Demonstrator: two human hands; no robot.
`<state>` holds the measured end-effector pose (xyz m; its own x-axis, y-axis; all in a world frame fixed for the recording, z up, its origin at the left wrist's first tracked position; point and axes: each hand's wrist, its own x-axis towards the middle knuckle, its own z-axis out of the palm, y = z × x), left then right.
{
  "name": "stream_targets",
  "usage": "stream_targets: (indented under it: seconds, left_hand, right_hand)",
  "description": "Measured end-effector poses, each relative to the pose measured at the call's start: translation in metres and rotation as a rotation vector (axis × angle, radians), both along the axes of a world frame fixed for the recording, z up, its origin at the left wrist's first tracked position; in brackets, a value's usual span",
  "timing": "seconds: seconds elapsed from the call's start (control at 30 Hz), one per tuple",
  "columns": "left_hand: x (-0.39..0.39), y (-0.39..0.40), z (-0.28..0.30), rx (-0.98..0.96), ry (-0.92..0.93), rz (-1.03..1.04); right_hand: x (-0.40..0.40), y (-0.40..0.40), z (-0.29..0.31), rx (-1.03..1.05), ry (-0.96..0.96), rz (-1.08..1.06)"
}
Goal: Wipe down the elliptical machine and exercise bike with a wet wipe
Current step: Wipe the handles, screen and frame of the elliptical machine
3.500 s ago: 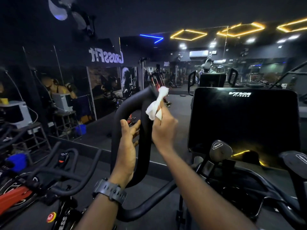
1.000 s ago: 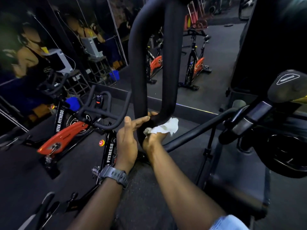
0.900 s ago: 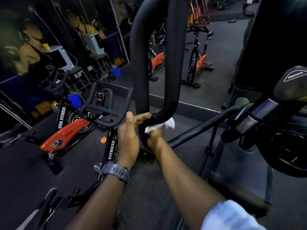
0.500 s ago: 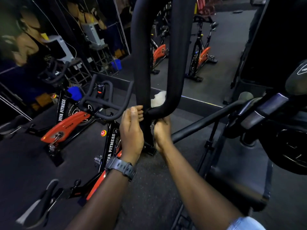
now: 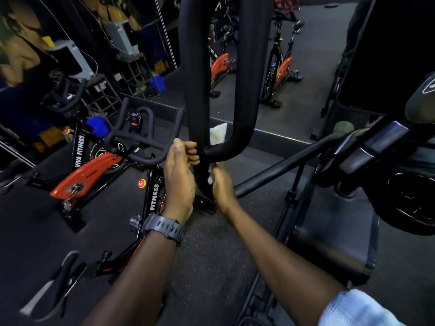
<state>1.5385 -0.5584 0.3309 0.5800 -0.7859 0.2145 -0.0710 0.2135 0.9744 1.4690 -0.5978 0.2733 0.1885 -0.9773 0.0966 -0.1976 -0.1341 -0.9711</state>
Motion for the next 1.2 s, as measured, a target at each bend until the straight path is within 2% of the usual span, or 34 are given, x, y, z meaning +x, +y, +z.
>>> stream_targets:
  seconds: [0.13, 0.3, 0.37, 0.43, 0.5, 0.57, 0.67, 0.8, 0.87, 1.0, 1.13, 1.2]
  left_hand:
    - [0.004, 0.003, 0.000, 0.008, 0.006, -0.047]
    - [0.008, 0.003, -0.010, 0.025, 0.006, -0.020]
    - [0.011, 0.004, -0.016, 0.041, 0.011, -0.011]
    - [0.013, 0.005, -0.018, 0.066, -0.005, -0.013]
    - [0.017, 0.007, -0.021, 0.091, -0.010, -0.017]
    - [0.019, 0.008, -0.020, 0.112, 0.011, -0.025]
    - [0.017, 0.011, -0.021, 0.137, 0.036, -0.055]
    - [0.017, 0.015, -0.025, 0.170, 0.110, -0.099]
    - [0.020, 0.015, -0.026, 0.192, 0.099, -0.102]
    - [0.025, 0.013, -0.023, 0.238, 0.097, -0.074]
    - [0.029, 0.010, -0.026, 0.221, 0.111, -0.088]
    - [0.029, 0.010, -0.027, 0.224, 0.128, -0.098]
  right_hand:
    - [-0.011, 0.032, -0.040, -0.023, 0.036, 0.127]
    - [0.001, 0.020, -0.001, -0.024, -0.135, 0.109]
    - [0.008, 0.027, -0.005, -0.103, -0.088, 0.078]
    - [0.006, 0.032, -0.032, -0.169, 0.041, 0.106]
    - [0.003, 0.028, -0.051, -0.130, 0.138, 0.116]
    - [0.009, 0.024, -0.043, -0.105, 0.095, 0.051]
    - [0.025, 0.032, -0.022, -0.187, -0.060, -0.125]
    - [0.020, 0.058, -0.060, -0.274, 0.108, -0.004]
    - [0.010, 0.051, -0.084, -0.509, 0.249, 0.025]
    - [-0.005, 0.004, -0.080, -1.061, 0.747, 0.130]
    - [-0.025, -0.015, -0.066, -1.295, 0.865, 0.123]
    - [-0.032, -0.024, -0.073, -1.411, 0.925, 0.261]
